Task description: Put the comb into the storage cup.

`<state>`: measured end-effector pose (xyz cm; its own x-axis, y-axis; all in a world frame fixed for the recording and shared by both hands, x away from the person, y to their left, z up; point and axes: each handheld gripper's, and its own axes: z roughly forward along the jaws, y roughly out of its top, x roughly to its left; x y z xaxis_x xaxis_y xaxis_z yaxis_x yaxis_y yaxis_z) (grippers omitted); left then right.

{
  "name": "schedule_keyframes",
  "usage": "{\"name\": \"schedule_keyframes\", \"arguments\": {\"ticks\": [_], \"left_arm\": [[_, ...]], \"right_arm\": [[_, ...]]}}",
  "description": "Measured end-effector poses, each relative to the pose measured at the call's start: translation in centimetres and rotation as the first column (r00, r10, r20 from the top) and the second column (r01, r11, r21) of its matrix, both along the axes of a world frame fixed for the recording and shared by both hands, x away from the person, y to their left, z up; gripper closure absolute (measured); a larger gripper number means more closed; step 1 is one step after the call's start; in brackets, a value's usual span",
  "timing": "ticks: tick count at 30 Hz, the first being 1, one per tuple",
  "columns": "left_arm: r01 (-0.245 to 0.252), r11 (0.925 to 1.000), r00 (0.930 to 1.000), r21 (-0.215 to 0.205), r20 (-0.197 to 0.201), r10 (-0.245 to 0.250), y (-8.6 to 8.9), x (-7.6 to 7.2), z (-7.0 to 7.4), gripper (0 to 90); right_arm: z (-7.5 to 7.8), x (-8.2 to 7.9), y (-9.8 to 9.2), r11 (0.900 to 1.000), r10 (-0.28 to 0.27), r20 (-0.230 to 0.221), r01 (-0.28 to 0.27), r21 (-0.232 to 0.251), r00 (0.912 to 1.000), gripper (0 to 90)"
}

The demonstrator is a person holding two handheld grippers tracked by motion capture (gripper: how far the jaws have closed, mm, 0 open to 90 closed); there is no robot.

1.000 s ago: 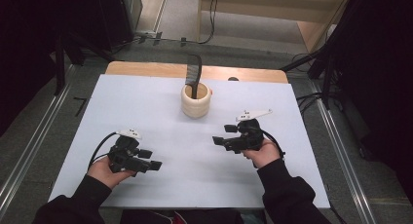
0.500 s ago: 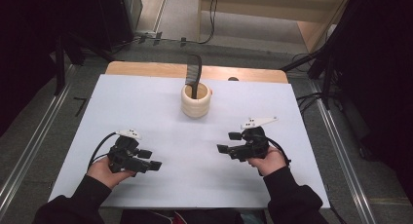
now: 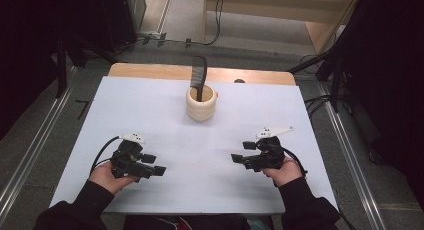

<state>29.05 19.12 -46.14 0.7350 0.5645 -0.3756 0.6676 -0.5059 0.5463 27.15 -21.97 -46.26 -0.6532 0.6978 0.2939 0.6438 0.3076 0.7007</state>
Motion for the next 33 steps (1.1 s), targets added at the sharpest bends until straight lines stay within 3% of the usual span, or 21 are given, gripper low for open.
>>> {"name": "schedule_keyframes", "arguments": {"ticks": [33], "left_arm": [[-0.004,0.9999,1.0000,0.011,-0.005,0.004,0.1,0.0,-0.2,31.3]], "right_arm": [[-1.3,-1.7,-3.2,0.998,-0.042,-0.019,0.041,-0.053,0.9989,25.8]]}}
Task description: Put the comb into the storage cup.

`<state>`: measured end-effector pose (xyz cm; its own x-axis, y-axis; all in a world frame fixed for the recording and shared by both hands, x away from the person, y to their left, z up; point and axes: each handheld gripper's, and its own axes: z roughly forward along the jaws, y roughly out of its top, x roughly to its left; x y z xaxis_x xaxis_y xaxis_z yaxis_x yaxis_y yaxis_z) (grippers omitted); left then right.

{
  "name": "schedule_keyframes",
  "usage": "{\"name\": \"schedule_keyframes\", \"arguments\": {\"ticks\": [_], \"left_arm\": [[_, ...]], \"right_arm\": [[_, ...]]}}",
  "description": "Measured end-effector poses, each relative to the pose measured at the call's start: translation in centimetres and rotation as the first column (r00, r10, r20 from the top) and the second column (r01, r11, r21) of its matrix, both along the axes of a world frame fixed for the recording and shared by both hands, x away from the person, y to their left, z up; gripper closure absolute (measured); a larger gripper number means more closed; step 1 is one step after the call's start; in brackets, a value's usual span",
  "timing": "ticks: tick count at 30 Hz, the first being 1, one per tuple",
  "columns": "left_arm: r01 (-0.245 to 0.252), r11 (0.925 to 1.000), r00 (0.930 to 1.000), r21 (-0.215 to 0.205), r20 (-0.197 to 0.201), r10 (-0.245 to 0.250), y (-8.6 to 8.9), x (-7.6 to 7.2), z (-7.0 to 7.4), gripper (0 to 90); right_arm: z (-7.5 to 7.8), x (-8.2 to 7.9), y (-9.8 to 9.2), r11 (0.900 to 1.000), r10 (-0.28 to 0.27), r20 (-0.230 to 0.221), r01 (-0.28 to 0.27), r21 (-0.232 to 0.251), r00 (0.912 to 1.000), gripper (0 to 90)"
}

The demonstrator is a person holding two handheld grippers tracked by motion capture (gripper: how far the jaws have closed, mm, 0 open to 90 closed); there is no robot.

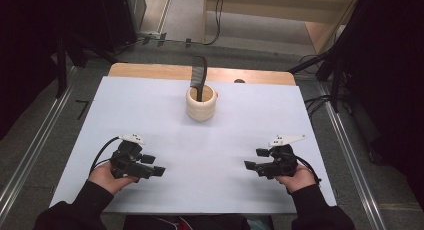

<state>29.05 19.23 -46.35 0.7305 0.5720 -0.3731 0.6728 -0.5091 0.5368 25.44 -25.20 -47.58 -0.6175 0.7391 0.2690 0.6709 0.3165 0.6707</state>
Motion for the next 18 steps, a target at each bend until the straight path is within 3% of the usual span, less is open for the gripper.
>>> {"name": "schedule_keyframes", "arguments": {"ticks": [18], "left_arm": [[0.002,1.0000,1.0000,-0.001,-0.003,-0.002,-0.02,0.04,-0.02,31.3]], "right_arm": [[-0.18,0.04,0.10,1.000,0.013,-0.006,-0.014,-0.009,0.9999,25.8]]}}
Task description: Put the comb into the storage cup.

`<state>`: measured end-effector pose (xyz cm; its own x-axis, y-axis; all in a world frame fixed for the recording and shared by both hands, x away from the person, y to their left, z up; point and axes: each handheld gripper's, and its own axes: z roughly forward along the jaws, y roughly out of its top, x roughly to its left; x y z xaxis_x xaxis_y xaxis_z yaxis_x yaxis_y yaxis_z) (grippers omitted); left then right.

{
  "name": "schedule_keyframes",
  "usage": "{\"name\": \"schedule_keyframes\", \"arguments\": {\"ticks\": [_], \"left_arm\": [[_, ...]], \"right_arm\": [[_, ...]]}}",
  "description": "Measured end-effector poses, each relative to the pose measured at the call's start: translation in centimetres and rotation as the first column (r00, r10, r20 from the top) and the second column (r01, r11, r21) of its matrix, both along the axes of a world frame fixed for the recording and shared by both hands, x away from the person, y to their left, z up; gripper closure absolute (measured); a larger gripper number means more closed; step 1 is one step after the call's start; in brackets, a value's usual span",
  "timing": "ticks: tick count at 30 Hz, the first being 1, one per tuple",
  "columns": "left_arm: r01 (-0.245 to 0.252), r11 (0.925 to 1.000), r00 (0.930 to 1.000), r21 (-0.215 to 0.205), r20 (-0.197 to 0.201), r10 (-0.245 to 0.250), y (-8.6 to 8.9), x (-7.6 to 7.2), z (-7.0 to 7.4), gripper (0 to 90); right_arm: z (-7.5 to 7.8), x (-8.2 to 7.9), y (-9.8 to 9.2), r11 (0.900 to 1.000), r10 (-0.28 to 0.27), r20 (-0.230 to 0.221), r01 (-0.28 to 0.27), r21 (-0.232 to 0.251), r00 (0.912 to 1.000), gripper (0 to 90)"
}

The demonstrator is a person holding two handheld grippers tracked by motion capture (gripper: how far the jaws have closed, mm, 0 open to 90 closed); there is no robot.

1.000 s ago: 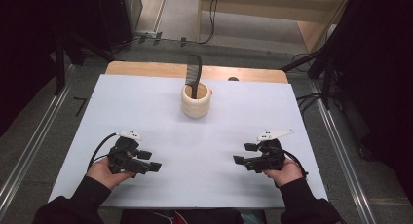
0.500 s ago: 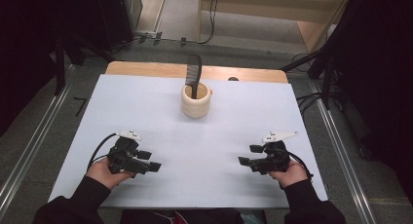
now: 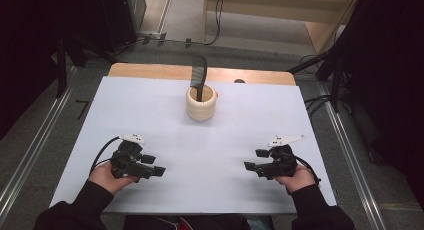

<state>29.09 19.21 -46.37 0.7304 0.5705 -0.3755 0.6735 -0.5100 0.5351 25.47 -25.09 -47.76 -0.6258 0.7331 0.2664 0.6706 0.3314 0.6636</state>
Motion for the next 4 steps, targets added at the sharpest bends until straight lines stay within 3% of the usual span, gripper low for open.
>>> {"name": "schedule_keyframes", "arguments": {"ticks": [2,4], "left_arm": [[0.000,1.0000,1.0000,-0.001,0.001,0.000,-0.01,0.01,0.00,31.2],[0.002,1.0000,1.0000,0.001,0.000,-0.002,-0.03,0.03,-0.01,31.3]], "right_arm": [[-0.06,0.01,-0.10,1.000,-0.004,0.004,0.004,-0.012,1.0000,25.1],[-0.47,0.26,-0.45,0.999,-0.042,0.018,0.042,-0.030,0.9990,20.6]]}}
